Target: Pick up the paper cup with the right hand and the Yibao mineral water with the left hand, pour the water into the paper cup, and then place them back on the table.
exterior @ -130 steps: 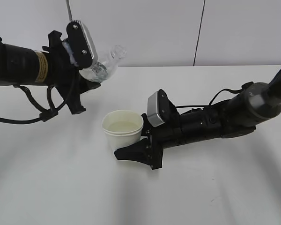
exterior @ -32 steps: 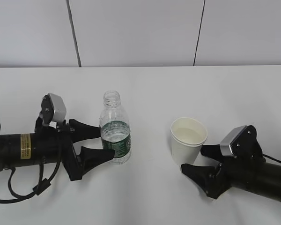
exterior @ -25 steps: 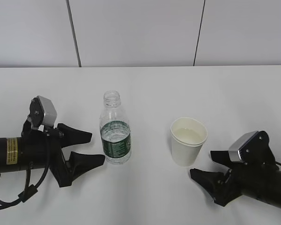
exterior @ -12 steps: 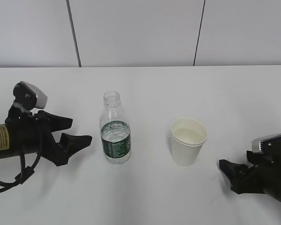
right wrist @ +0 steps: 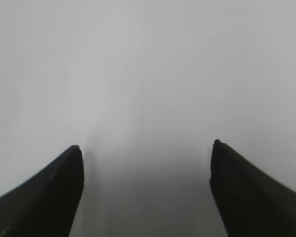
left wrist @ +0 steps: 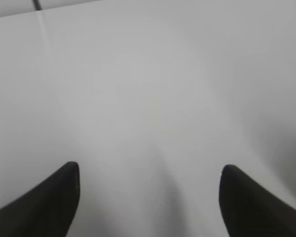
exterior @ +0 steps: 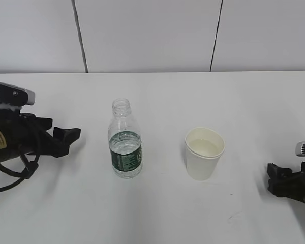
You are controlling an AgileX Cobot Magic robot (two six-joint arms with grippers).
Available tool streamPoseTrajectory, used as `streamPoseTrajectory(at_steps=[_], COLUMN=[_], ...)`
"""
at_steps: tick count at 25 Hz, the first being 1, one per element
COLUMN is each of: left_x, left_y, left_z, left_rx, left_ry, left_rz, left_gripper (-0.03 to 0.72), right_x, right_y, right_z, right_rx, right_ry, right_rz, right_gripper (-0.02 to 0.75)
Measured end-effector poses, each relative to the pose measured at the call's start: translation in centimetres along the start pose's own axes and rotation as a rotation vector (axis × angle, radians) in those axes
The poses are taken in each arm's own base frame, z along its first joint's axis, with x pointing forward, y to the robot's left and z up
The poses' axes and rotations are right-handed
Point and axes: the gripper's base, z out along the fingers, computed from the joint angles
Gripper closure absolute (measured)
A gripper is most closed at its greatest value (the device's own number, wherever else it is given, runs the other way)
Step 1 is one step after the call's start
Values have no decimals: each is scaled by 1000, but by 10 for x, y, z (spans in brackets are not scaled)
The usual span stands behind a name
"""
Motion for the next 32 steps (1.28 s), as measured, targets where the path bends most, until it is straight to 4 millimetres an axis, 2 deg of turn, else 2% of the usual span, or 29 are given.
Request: streamPoseTrajectory(at_steps=[7, 14, 20, 25, 32], left_x=[0, 10, 22, 4, -28], left_y=[26, 57, 61, 68, 80], left_z=[-5, -18, -23, -24, -25], left_rx=[-179, -293, -322, -347, -392], left_ry=[-22, 26, 222, 247, 291], left_rz=[-51, -121, -150, -136, -123], left_gripper=[156, 156, 157, 157, 157], right_x=[-7, -20, -24, -28, -52], right_y=[-1, 0, 0, -1, -6], right_z=[7, 19, 23, 22, 21], right_rx=[21, 20, 24, 27, 39], right_ry=[-34, -90, -109, -122, -91], right_rz=[27, 41, 96, 126, 160], right_gripper=[125, 132, 142, 142, 143])
